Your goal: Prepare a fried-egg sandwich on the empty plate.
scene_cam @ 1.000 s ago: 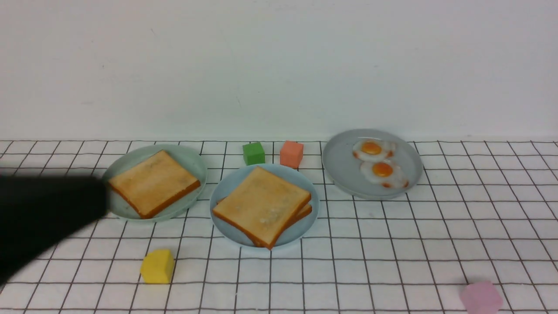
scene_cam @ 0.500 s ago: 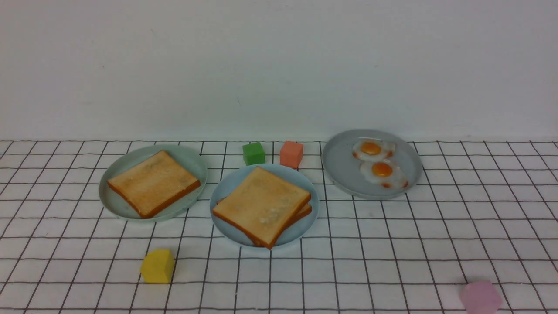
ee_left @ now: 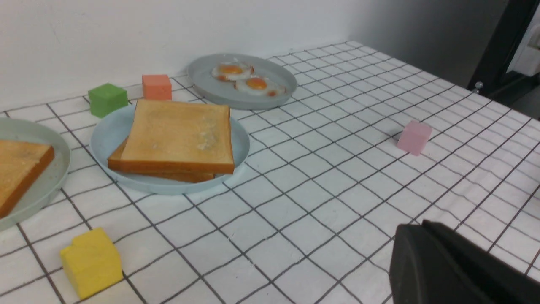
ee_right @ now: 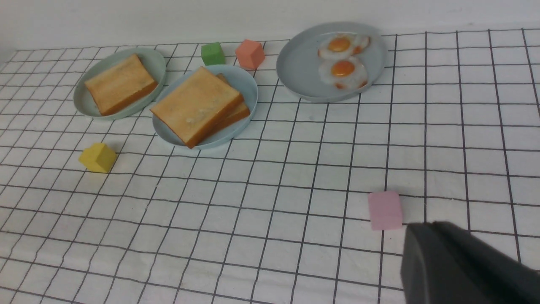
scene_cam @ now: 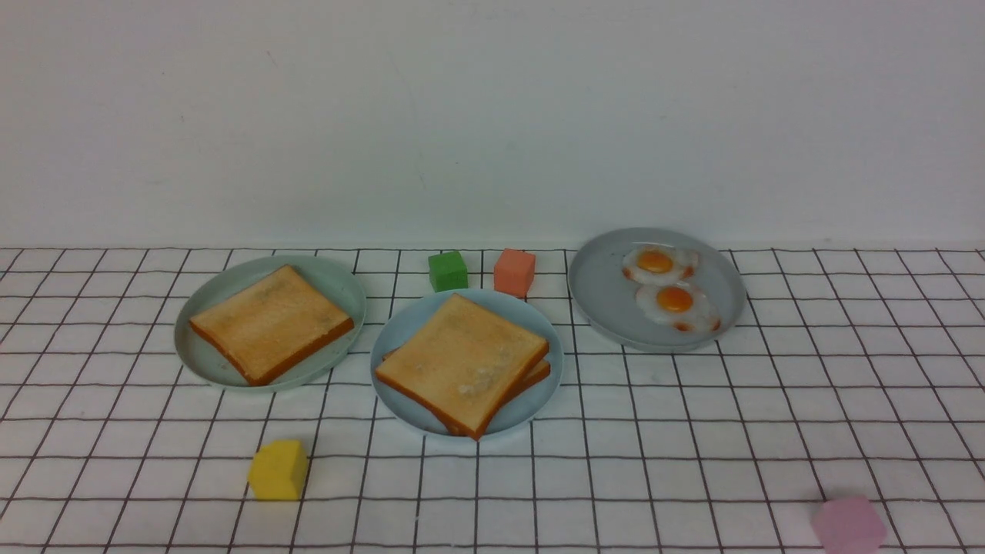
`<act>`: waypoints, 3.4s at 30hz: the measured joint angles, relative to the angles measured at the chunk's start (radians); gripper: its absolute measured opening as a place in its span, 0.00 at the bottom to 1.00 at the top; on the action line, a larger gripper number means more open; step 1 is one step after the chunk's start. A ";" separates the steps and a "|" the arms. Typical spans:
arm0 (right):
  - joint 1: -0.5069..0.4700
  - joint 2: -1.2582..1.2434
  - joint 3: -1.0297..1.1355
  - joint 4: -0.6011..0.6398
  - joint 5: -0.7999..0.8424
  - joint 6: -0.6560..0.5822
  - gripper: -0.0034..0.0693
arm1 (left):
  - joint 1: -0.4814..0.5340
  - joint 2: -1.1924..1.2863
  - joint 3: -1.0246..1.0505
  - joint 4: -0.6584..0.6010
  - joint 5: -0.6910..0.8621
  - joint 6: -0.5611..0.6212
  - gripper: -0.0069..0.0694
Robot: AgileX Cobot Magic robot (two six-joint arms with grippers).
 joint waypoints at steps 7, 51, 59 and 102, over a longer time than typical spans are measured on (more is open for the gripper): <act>-0.072 -0.034 0.064 -0.047 -0.064 -0.003 0.07 | 0.000 0.000 0.000 0.002 0.059 0.000 0.07; -0.307 -0.314 1.006 -0.091 -0.857 -0.001 0.10 | 0.000 0.000 0.002 0.003 0.152 0.001 0.10; -0.307 -0.314 1.006 -0.091 -0.857 -0.001 0.11 | 0.238 0.000 0.007 -0.014 0.062 0.007 0.07; -0.307 -0.314 1.006 -0.091 -0.859 -0.001 0.18 | 0.850 0.000 0.173 -0.280 -0.002 0.116 0.07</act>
